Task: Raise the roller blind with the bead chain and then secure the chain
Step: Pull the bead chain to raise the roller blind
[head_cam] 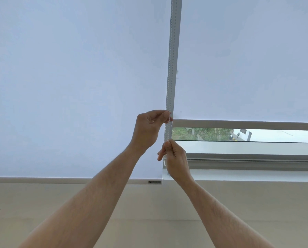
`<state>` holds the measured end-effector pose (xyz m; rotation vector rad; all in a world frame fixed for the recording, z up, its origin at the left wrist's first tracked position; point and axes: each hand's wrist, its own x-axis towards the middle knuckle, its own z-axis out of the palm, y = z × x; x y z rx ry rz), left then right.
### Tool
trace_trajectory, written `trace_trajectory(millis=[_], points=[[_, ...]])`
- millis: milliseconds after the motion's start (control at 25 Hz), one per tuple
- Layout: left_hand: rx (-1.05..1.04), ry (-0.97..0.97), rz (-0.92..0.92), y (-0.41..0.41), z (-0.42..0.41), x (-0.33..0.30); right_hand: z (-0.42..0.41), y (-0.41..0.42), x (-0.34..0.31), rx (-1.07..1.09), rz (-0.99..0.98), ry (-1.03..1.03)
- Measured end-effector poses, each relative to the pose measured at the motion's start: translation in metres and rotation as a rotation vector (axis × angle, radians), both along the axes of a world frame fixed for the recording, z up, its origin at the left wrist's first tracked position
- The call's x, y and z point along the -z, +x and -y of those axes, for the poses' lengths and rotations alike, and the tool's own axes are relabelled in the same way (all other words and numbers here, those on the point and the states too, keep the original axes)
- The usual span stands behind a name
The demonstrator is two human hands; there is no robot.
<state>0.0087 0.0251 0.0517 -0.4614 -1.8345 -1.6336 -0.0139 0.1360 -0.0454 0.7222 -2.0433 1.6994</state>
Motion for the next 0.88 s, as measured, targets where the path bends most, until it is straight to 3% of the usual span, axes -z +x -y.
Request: trace_trajectory(millis=[160, 320, 440, 880], points=[[-0.015, -0.067, 0.001, 0.0, -0.001, 0.013, -0.007, 0.0, 0.014, -0.046, 0.058, 0.054], [-0.104, -0.142, -0.033, 0.003, 0.001, 0.025, -0.021, -0.004, 0.008, -0.268, 0.153, 0.066], [-0.161, -0.204, -0.048, 0.002, 0.003, 0.031, -0.031, -0.01, -0.012, -0.333, 0.139, -0.009], [-0.177, -0.321, -0.018, 0.01, -0.009, 0.075, -0.006, -0.015, -0.147, -0.19, -0.1, -0.136]])
